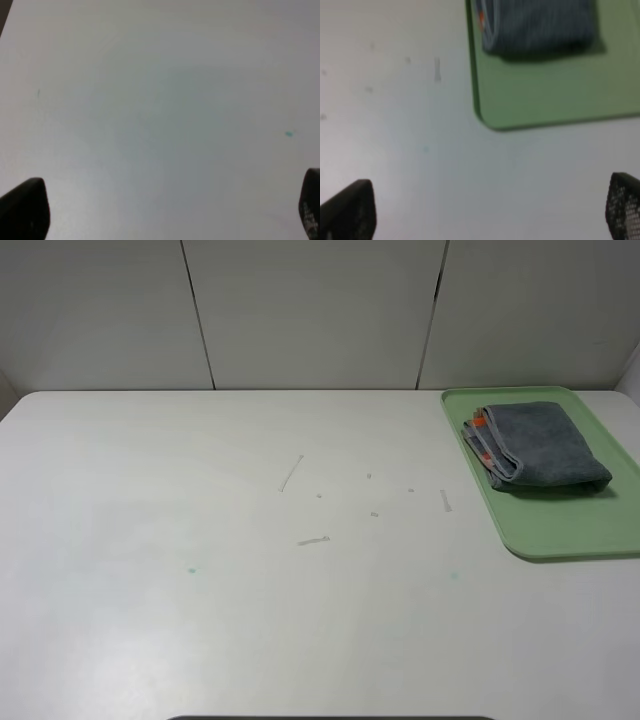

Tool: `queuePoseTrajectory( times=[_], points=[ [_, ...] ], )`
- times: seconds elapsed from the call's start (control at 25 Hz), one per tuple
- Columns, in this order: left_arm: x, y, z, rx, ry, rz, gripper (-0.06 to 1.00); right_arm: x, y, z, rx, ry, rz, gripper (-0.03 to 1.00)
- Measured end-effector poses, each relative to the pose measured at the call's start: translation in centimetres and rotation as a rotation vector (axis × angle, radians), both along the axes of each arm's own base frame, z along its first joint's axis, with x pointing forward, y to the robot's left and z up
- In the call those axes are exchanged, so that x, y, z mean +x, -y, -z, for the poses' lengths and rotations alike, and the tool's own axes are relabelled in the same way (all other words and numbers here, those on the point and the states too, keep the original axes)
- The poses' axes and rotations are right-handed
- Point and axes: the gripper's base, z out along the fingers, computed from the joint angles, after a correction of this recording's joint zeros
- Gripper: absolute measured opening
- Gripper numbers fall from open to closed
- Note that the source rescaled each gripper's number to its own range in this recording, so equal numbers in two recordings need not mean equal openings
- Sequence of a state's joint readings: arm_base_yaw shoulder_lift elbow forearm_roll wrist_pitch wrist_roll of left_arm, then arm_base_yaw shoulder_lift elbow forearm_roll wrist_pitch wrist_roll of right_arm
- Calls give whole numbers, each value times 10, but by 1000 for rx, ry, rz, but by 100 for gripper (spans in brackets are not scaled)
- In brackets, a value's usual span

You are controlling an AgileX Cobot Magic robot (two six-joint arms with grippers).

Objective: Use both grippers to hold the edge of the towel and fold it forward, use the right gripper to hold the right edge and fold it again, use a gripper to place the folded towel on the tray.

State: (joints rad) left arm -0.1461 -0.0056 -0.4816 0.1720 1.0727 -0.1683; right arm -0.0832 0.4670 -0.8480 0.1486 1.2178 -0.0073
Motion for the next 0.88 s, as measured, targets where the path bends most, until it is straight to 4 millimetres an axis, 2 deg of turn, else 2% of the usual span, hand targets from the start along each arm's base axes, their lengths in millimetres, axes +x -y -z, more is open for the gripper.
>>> queuePoseTrajectory(
  times=[0.24,0.56,0.68,0.88],
  points=[
    [0,0,0,0,0,0,100,-57,-4,-3,-23,239,2,100],
    [0,0,0,0,0,0,100,-105,2,5,-136,433,80,100],
    [0,0,0,0,0,0,100,-107,6,12,-167,433,107,100],
    [0,0,0,0,0,0,100,-87,6,37,-155,329,93,100]
  ],
)
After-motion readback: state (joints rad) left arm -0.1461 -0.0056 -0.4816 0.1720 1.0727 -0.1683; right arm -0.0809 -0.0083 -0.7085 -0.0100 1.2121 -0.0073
